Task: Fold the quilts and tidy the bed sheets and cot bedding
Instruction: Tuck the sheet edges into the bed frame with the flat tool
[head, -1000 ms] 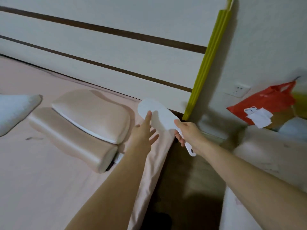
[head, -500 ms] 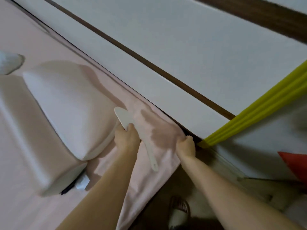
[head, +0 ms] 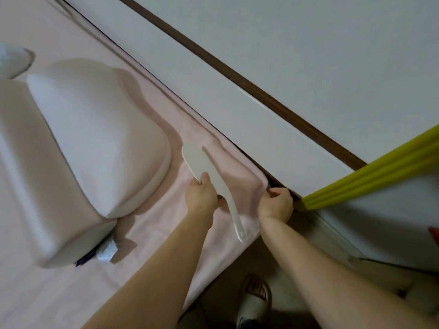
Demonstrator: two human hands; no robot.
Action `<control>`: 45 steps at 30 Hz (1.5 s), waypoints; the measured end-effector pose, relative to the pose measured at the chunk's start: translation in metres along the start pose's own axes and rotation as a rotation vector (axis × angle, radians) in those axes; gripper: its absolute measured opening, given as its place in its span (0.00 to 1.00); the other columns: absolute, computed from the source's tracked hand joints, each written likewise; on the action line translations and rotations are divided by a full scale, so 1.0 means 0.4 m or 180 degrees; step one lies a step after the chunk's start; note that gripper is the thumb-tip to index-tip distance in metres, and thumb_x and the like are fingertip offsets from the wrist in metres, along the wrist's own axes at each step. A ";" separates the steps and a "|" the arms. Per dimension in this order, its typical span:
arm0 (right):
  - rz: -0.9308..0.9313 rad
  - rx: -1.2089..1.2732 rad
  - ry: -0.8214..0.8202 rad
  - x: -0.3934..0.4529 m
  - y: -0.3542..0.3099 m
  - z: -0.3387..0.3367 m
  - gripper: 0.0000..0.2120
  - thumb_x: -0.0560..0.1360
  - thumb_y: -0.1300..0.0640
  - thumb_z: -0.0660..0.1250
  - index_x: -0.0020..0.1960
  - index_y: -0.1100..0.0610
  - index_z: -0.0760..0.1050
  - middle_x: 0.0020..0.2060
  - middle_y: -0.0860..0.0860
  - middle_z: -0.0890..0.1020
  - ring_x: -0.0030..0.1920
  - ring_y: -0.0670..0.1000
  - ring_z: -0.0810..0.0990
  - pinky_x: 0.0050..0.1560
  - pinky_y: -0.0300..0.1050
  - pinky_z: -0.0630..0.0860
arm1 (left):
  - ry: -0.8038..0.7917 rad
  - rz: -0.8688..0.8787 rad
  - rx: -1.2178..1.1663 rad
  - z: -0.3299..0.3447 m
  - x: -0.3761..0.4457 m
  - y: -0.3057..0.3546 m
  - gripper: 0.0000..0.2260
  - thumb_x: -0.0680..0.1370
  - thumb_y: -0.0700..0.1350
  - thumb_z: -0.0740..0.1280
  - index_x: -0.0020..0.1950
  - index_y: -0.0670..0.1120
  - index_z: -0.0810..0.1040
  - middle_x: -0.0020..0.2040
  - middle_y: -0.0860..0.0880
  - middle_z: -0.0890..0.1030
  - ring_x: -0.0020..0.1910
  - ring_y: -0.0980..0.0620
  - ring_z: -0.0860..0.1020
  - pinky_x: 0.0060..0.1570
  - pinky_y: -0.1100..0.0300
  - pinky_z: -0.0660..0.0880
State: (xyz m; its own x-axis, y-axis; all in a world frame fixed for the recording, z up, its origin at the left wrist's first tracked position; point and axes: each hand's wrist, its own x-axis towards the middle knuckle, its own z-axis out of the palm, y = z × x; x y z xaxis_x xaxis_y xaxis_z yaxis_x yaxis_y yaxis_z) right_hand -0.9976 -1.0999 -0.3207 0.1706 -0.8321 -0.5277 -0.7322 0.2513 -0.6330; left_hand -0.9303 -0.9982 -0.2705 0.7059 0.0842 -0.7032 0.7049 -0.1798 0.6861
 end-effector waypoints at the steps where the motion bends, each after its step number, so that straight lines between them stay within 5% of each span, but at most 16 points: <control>1: 0.0136 0.0009 -0.0041 0.000 -0.002 0.003 0.16 0.79 0.62 0.61 0.66 0.64 0.71 0.62 0.61 0.77 0.62 0.62 0.75 0.58 0.50 0.71 | -0.0007 -0.0072 -0.0057 0.005 0.003 0.004 0.11 0.83 0.45 0.56 0.44 0.45 0.73 0.45 0.41 0.81 0.43 0.42 0.81 0.36 0.52 0.80; 4: 0.0407 -0.0078 -0.0219 0.014 -0.004 0.008 0.16 0.81 0.62 0.57 0.67 0.63 0.72 0.62 0.61 0.77 0.62 0.63 0.75 0.59 0.52 0.72 | -0.0072 -0.0258 -0.0123 0.017 0.020 0.004 0.07 0.80 0.39 0.61 0.43 0.43 0.74 0.42 0.43 0.80 0.39 0.45 0.80 0.31 0.56 0.77; 7: -0.0051 -0.0374 -0.0036 0.030 -0.006 0.005 0.13 0.79 0.64 0.58 0.56 0.63 0.80 0.54 0.61 0.81 0.55 0.63 0.78 0.51 0.50 0.73 | -0.0245 -0.0310 -0.0013 0.035 0.036 0.005 0.05 0.77 0.35 0.65 0.43 0.42 0.74 0.41 0.44 0.80 0.37 0.48 0.80 0.30 0.59 0.76; 11: -0.0405 -0.0851 0.0222 0.029 0.000 0.002 0.11 0.77 0.64 0.60 0.53 0.60 0.80 0.51 0.59 0.81 0.52 0.62 0.79 0.48 0.51 0.73 | -0.0589 -0.0290 -0.0118 0.057 0.035 -0.006 0.06 0.81 0.40 0.60 0.46 0.45 0.75 0.40 0.44 0.80 0.36 0.47 0.80 0.37 0.54 0.79; 16: -0.0450 -0.0057 0.0225 0.003 0.012 0.012 0.08 0.77 0.67 0.60 0.49 0.64 0.78 0.46 0.59 0.81 0.49 0.58 0.78 0.46 0.44 0.70 | -0.0536 -0.0166 -0.0137 0.058 0.030 -0.013 0.09 0.81 0.40 0.56 0.46 0.45 0.74 0.38 0.44 0.80 0.35 0.45 0.81 0.33 0.55 0.79; 18: -0.0635 0.0008 0.0025 0.006 0.021 -0.006 0.07 0.78 0.66 0.61 0.46 0.63 0.77 0.42 0.57 0.79 0.46 0.56 0.78 0.46 0.44 0.71 | -0.0481 -0.0205 -0.0115 0.056 0.032 -0.012 0.09 0.80 0.38 0.55 0.45 0.44 0.75 0.37 0.44 0.80 0.35 0.45 0.81 0.30 0.57 0.79; 22: -0.1046 -0.0004 -0.0956 -0.013 0.063 -0.054 0.07 0.78 0.64 0.62 0.43 0.61 0.76 0.36 0.55 0.81 0.39 0.49 0.81 0.40 0.43 0.79 | -0.0562 -0.0512 0.0103 0.071 0.038 -0.003 0.01 0.78 0.41 0.64 0.47 0.44 0.74 0.34 0.44 0.78 0.34 0.46 0.78 0.39 0.51 0.82; 25: -0.1260 0.0052 -0.1426 -0.031 0.075 -0.080 0.10 0.78 0.65 0.63 0.40 0.55 0.75 0.31 0.49 0.78 0.31 0.41 0.79 0.33 0.31 0.74 | -0.0501 -0.0458 0.0349 0.094 0.039 -0.008 0.13 0.72 0.44 0.74 0.52 0.42 0.75 0.37 0.45 0.78 0.34 0.48 0.78 0.37 0.52 0.82; 28: -0.1462 -0.0199 -0.1784 -0.014 0.054 -0.098 0.09 0.78 0.64 0.63 0.41 0.55 0.75 0.30 0.48 0.78 0.31 0.40 0.78 0.33 0.31 0.73 | -0.0170 -0.0040 0.0900 0.122 0.040 -0.023 0.23 0.67 0.46 0.79 0.55 0.40 0.74 0.47 0.43 0.81 0.44 0.44 0.82 0.37 0.55 0.81; 31: -0.1568 -0.0645 -0.2060 0.010 0.027 -0.106 0.08 0.79 0.62 0.62 0.42 0.59 0.76 0.32 0.51 0.78 0.31 0.42 0.78 0.33 0.32 0.73 | 0.0120 0.0046 0.0972 0.123 0.052 -0.027 0.16 0.68 0.41 0.76 0.48 0.42 0.71 0.43 0.45 0.78 0.41 0.46 0.78 0.29 0.61 0.73; 33: -0.1616 -0.0717 -0.1621 0.026 0.011 -0.101 0.09 0.80 0.59 0.60 0.42 0.59 0.75 0.35 0.51 0.78 0.34 0.43 0.77 0.34 0.35 0.74 | 0.0147 -0.0094 0.0819 0.110 0.060 -0.021 0.13 0.68 0.39 0.76 0.43 0.42 0.72 0.37 0.48 0.76 0.36 0.49 0.76 0.25 0.63 0.70; 36: -0.1652 -0.1336 -0.0907 0.043 -0.012 -0.088 0.10 0.81 0.52 0.59 0.53 0.57 0.74 0.44 0.50 0.78 0.45 0.51 0.79 0.42 0.46 0.77 | 0.0022 -0.0266 0.0598 0.091 0.070 -0.017 0.14 0.66 0.38 0.77 0.46 0.38 0.76 0.41 0.42 0.81 0.39 0.44 0.82 0.35 0.55 0.80; 38: -0.1805 -0.1922 -0.1129 0.049 -0.015 -0.081 0.14 0.81 0.48 0.59 0.54 0.58 0.74 0.47 0.51 0.78 0.49 0.53 0.79 0.46 0.48 0.76 | -0.0058 -0.0291 0.0436 0.081 0.059 -0.016 0.15 0.66 0.37 0.77 0.49 0.36 0.77 0.43 0.41 0.82 0.40 0.43 0.82 0.41 0.52 0.82; 41: -0.1804 -0.1513 -0.1573 0.056 -0.026 -0.077 0.18 0.79 0.45 0.60 0.63 0.55 0.73 0.55 0.49 0.76 0.55 0.49 0.76 0.54 0.44 0.76 | -0.0155 -0.0274 0.0222 0.073 0.033 -0.028 0.15 0.66 0.38 0.78 0.48 0.38 0.77 0.42 0.42 0.82 0.40 0.45 0.82 0.35 0.57 0.80; 45: -0.1576 -0.1117 -0.1977 0.063 -0.076 -0.069 0.13 0.76 0.49 0.67 0.60 0.52 0.76 0.48 0.43 0.77 0.50 0.44 0.76 0.47 0.36 0.73 | -0.0260 -0.0199 0.0197 0.050 0.021 -0.046 0.17 0.66 0.40 0.79 0.50 0.40 0.77 0.41 0.45 0.82 0.38 0.49 0.82 0.32 0.61 0.79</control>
State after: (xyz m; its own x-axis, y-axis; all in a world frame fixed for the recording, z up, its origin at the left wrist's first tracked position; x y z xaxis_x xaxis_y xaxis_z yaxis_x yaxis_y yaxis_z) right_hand -0.9893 -1.1422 -0.2992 0.7776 -0.3591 -0.5161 -0.6221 -0.3205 -0.7143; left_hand -0.9387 -1.0137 -0.2925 0.6509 0.0176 -0.7589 0.7401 -0.2371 0.6293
